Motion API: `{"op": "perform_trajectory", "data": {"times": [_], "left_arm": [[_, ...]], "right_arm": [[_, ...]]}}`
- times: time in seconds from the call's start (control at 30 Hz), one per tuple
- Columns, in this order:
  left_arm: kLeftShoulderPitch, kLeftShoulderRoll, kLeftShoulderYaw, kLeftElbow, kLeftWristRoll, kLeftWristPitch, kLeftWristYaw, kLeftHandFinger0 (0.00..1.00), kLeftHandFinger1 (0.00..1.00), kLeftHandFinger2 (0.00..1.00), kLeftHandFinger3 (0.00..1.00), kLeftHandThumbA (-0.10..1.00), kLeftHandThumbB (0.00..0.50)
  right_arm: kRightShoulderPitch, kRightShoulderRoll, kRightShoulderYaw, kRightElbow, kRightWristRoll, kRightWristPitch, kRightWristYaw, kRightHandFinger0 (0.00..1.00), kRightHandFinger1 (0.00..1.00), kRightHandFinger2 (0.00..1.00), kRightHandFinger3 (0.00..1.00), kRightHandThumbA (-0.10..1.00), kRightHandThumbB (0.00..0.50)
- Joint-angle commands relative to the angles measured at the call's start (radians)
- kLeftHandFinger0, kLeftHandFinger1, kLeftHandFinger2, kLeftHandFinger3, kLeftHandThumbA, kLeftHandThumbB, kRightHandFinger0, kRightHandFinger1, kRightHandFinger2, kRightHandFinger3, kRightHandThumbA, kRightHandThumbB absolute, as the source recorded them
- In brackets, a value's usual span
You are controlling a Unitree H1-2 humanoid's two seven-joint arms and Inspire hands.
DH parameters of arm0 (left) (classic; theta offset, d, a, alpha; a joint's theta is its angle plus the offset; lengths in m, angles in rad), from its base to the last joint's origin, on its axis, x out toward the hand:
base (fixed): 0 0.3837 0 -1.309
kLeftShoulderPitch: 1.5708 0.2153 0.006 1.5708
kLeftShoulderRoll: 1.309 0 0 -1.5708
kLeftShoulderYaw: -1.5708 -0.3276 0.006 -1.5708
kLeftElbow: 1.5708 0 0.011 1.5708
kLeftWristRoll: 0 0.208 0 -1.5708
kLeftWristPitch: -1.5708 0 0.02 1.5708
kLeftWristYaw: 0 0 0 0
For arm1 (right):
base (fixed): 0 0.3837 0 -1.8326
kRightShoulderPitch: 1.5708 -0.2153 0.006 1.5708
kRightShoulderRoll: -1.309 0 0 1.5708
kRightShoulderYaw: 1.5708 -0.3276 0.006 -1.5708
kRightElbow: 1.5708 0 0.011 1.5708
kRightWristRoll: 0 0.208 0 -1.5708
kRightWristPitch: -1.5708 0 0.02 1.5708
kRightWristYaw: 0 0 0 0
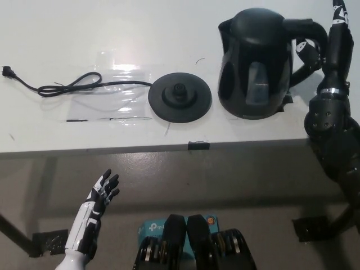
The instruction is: Use the right hand to grab the handle of the kettle from the base and place it on the right side
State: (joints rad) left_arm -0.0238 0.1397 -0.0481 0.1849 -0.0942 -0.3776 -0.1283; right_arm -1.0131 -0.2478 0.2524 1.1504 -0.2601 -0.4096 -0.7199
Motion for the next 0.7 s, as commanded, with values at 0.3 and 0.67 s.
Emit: {"op": "perform_trajectory", "data": {"times": [0.3,0.67], "left_arm": [[0.012,0.013,0.02,-0.018,-0.029,-0.015,-0.02,1.0,1.0,1.0,1.0,0.94,0.5],[0.005,0.013,0.027,-0.009,-0.042,-0.024,-0.019,1.0,1.0,1.0,1.0,0.93,0.5]], "right_arm": [[0.005,-0.081,-0.007,-0.163,0.089,-0.06,0.338,1.0,1.0,1.0,1.0,0.84,0.494],[0.136,-0.2,-0.003,-0.477,0.153,0.107,0.674,1.0,1.0,1.0,1.0,0.58,0.5]]}}
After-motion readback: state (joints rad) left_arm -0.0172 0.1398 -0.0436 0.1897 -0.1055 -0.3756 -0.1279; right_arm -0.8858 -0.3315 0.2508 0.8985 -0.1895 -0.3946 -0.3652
